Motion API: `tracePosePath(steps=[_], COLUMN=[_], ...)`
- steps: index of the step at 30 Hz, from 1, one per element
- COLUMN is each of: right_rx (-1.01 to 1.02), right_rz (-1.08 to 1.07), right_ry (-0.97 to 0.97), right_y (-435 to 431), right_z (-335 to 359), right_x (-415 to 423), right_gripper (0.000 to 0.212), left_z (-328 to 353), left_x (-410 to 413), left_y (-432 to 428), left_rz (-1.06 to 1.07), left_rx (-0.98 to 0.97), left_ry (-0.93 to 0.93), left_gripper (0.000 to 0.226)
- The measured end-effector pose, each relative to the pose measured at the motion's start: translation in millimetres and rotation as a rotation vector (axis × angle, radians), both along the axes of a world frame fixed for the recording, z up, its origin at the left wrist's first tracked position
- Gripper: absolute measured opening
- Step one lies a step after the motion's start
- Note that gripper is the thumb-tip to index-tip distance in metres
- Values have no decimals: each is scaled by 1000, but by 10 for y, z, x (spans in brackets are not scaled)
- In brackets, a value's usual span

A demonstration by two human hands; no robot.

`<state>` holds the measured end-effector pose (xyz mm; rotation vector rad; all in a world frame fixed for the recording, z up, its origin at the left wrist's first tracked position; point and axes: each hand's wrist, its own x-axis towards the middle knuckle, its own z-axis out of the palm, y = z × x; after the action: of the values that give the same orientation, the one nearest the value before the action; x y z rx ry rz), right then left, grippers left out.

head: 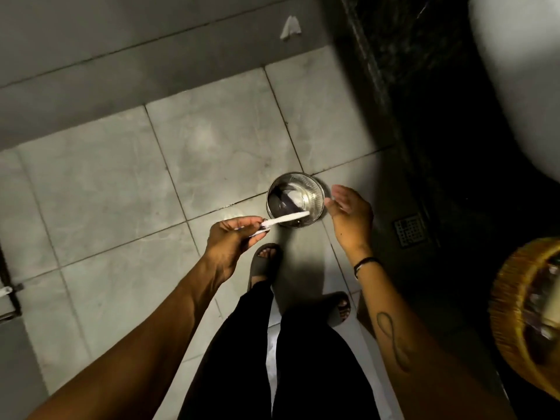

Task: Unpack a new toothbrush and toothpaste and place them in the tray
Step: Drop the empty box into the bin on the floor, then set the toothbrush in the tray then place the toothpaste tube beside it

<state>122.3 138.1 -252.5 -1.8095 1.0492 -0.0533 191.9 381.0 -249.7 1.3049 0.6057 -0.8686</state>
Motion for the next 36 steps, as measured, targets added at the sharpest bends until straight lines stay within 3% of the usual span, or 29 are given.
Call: tracePosePath(steps=[5,9,17,24,32,36], right_rx=[-54,-177,-329,-328,-422,-415], right_rz=[485,602,233,-77,-580,-675], right_ry=[26,83,-89,-128,-51,84], right_y=[-64,-185,-778,-1244,-1458,-1512], right_z=[1273,2100,3033,3330,3222,2989], right_x=[-60,-193,-702,-1290,-2420,-2852], right_gripper=[34,31,21,18,12,19], left_z=[993,1822,3017,3378,3206,3008], left_x=[57,122,35,-301,-854,-1035], left_y=[-330,-726,-1767,-2342,-2641,-2721], left_rz=[-315,-484,-700,-562,-644,-632], left_rx=[52,7,-134,-361,-351,-318], left_ry=[-170,-296,-495,-216,-102,-33], left_gripper=[17,16,17,46,40,31])
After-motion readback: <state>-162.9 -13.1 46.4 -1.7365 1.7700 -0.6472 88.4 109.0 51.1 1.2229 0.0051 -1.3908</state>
